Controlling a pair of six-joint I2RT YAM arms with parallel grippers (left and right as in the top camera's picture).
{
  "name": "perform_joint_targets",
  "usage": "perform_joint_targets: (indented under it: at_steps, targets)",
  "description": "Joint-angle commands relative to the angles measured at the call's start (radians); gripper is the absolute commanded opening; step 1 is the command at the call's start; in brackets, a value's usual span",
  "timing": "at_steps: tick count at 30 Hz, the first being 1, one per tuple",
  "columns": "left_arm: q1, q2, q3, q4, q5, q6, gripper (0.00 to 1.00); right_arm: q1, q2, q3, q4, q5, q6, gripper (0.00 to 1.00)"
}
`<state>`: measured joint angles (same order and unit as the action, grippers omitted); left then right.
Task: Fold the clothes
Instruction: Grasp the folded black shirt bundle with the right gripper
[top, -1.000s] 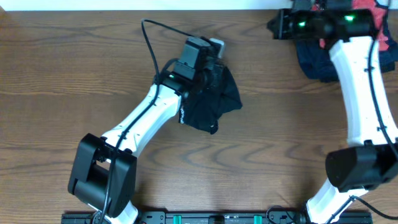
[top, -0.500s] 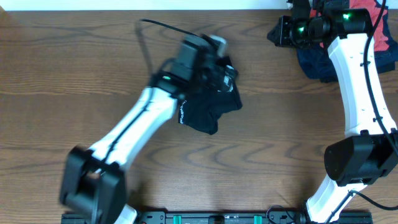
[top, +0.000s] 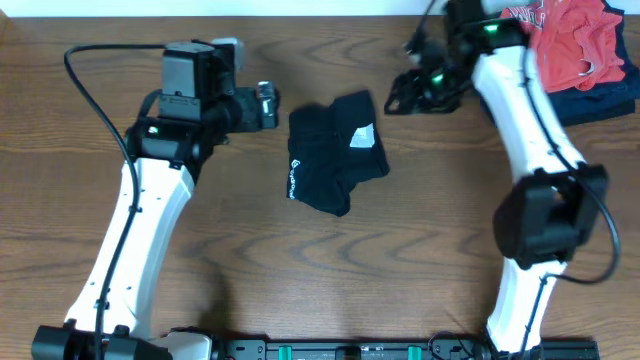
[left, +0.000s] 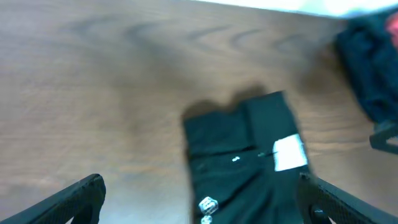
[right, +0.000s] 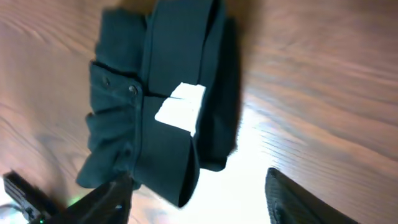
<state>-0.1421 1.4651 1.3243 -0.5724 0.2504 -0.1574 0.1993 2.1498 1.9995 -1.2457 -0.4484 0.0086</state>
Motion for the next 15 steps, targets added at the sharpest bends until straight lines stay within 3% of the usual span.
perform_joint_targets:
  at_steps: [1, 15]
  targets:
    - [0.018, 0.007, 0.010, -0.031, -0.052, 0.006, 0.98, 0.042, 0.053, -0.006, 0.004, 0.000, -0.044, 0.70]
    - [0.018, 0.007, 0.009, -0.087, -0.158, 0.015, 0.98, 0.103, 0.245, -0.006, 0.031, 0.034, -0.017, 0.74]
